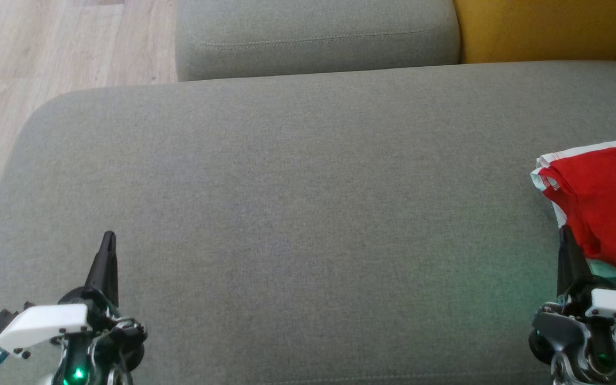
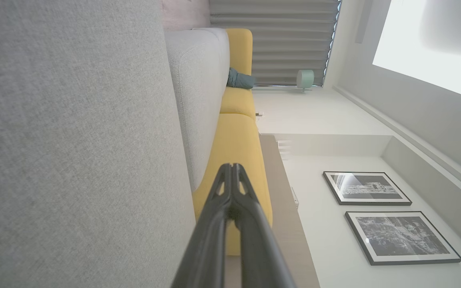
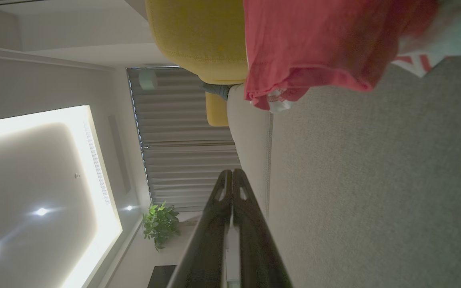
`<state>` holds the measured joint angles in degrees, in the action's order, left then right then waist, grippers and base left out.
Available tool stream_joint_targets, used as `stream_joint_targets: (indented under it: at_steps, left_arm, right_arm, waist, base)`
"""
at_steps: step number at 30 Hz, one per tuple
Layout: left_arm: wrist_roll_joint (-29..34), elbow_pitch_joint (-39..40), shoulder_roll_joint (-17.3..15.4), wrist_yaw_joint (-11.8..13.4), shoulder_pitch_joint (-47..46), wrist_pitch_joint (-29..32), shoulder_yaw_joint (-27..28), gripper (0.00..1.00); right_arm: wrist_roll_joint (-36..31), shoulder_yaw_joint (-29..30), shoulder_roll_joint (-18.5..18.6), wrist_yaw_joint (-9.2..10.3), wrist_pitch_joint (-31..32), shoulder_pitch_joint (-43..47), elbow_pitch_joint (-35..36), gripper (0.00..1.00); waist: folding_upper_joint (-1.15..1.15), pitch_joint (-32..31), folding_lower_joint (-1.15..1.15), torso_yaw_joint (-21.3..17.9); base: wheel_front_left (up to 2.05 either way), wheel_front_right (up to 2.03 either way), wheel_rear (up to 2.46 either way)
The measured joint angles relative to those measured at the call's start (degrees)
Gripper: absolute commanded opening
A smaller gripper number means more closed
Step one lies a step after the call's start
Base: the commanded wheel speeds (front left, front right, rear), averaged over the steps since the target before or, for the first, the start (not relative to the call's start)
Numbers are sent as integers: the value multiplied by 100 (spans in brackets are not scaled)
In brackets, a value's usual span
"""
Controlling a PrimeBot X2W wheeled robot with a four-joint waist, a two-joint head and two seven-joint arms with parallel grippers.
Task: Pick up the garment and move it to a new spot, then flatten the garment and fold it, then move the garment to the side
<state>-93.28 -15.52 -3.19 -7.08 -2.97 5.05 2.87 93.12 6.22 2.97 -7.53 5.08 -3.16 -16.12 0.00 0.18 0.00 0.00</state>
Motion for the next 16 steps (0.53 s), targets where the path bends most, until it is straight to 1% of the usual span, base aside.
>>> stream_joint_targets:
  at_steps: [16]
  left_arm:
    - [1,0,8,0,0,40,21,0]
  right_arm:
    - [0,15,-3,0,5,0,0,0]
  waist:
    - [0,0,0,0]
  base:
    - [0,0,0]
